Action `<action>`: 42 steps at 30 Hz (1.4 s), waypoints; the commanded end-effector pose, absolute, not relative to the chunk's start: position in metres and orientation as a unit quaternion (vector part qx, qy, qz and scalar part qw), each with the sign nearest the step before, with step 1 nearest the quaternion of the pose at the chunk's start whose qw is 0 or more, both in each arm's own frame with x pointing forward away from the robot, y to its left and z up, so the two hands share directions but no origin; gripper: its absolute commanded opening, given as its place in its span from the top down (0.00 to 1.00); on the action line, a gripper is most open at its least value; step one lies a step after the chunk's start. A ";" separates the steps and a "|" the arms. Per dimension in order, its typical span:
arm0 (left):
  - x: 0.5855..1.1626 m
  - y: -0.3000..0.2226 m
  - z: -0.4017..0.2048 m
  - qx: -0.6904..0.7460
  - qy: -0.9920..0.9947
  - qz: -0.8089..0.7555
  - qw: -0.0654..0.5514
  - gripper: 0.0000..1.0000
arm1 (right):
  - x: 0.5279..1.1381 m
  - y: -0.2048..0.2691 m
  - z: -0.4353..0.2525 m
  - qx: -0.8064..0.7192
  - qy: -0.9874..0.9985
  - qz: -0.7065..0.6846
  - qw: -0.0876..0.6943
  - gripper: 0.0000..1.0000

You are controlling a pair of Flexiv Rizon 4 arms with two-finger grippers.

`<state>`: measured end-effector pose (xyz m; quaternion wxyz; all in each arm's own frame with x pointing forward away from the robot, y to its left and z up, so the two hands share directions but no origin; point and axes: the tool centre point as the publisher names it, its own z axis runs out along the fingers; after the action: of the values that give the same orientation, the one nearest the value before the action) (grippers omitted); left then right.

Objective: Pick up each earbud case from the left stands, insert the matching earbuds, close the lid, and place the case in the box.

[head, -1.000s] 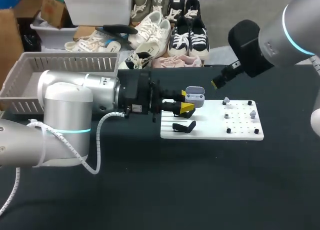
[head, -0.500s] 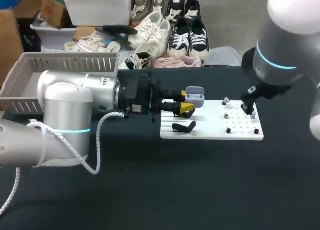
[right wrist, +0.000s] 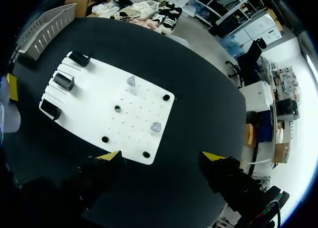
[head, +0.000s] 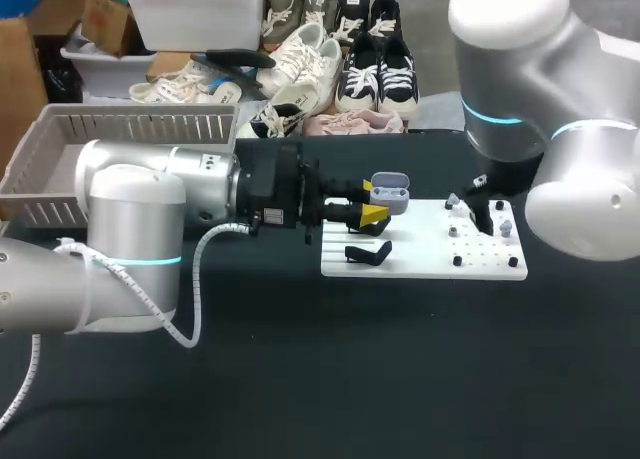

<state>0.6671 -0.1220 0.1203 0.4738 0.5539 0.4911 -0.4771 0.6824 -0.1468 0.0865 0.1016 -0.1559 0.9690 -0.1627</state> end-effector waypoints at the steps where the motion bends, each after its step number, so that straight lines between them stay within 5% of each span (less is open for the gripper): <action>1: 0.666 -0.122 0.120 0.553 0.492 -0.476 0.476 1.00 | 0.693 -0.143 0.076 -0.146 0.971 -0.169 0.079 0.00; 11: 0.666 -0.122 0.120 0.553 0.492 -0.476 0.476 1.00 | 0.697 -0.145 0.061 -0.114 0.975 -0.164 0.100 0.00; 20: 0.666 -0.122 0.120 0.553 0.492 -0.476 0.476 1.00 | 0.701 -0.143 0.055 -0.099 0.979 -0.150 0.099 0.40; 42: 0.666 -0.122 0.120 0.553 0.492 -0.476 0.476 1.00 | 0.712 -0.144 0.034 -0.082 0.979 -0.167 0.082 0.59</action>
<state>0.6671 -0.1221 0.1203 0.4738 0.5539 0.4911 -0.4770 0.7112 -0.1460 0.0356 0.0828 -0.0840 0.9793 -0.1646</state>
